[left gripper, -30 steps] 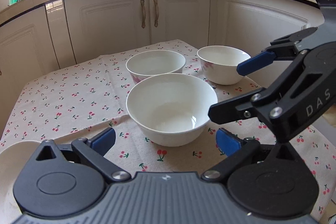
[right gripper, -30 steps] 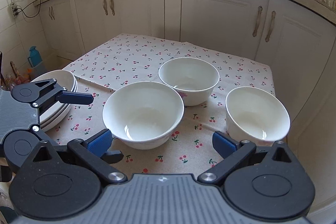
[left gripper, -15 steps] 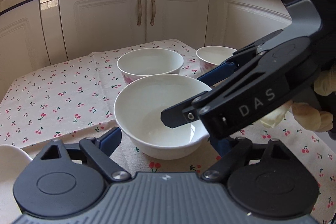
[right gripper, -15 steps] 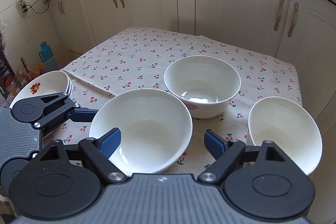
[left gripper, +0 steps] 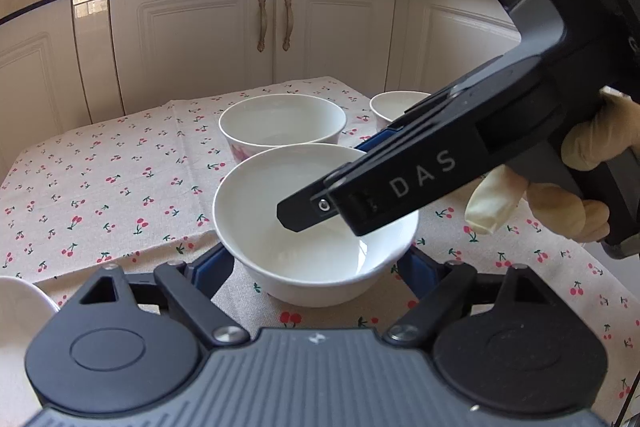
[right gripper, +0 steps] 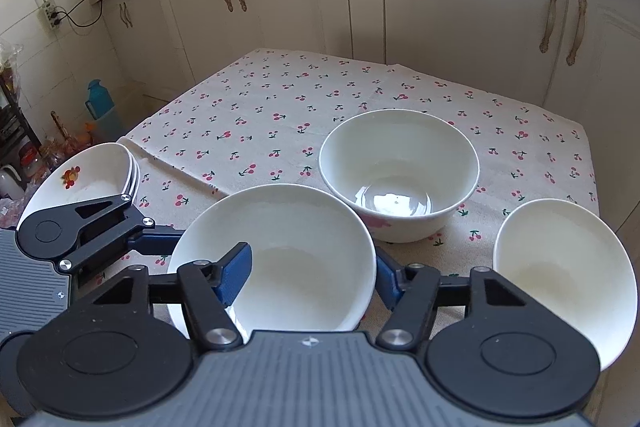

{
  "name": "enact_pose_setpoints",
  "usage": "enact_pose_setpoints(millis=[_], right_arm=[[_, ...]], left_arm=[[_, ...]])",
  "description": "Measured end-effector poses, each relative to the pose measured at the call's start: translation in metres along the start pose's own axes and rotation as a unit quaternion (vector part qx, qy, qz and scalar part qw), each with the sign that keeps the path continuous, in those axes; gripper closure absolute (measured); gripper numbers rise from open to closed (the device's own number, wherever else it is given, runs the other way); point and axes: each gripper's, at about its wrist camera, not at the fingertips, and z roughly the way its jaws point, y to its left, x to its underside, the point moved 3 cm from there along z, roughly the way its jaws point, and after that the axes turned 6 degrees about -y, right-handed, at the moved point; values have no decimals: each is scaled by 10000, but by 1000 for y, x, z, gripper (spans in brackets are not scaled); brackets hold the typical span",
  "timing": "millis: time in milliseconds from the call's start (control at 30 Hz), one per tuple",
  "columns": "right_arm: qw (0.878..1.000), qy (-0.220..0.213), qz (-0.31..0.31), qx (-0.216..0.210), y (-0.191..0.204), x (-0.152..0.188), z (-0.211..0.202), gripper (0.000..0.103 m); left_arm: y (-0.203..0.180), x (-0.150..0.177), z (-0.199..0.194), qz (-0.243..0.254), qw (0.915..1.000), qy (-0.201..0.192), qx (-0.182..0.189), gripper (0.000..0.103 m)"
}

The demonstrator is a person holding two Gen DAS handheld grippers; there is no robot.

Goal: Organize plates and bowls
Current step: 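Grasp the rim of the white bowl with the right gripper, then lift the bowl with the right gripper and carry it toward the left gripper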

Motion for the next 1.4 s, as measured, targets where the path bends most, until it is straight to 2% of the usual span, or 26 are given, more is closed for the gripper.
enact_pose_setpoints(millis=[367,767,1133,1400], right_arm=[[10000,46,-8,61,7,-2,-8,35],[10000,-27,42,84,33,6,-36,35],[9997,24,171,200,68,33,-65,35],[9989,173,303,319,83,58,-71,35]], left_arm=[[-1,-1,-3,63,9999,70,87,15],[-5,-2,-38,224,9992,155,278,15],[-16,18,-75,598,9960,307,586,15],[-21,34,-85,688,9930,488,826,15]])
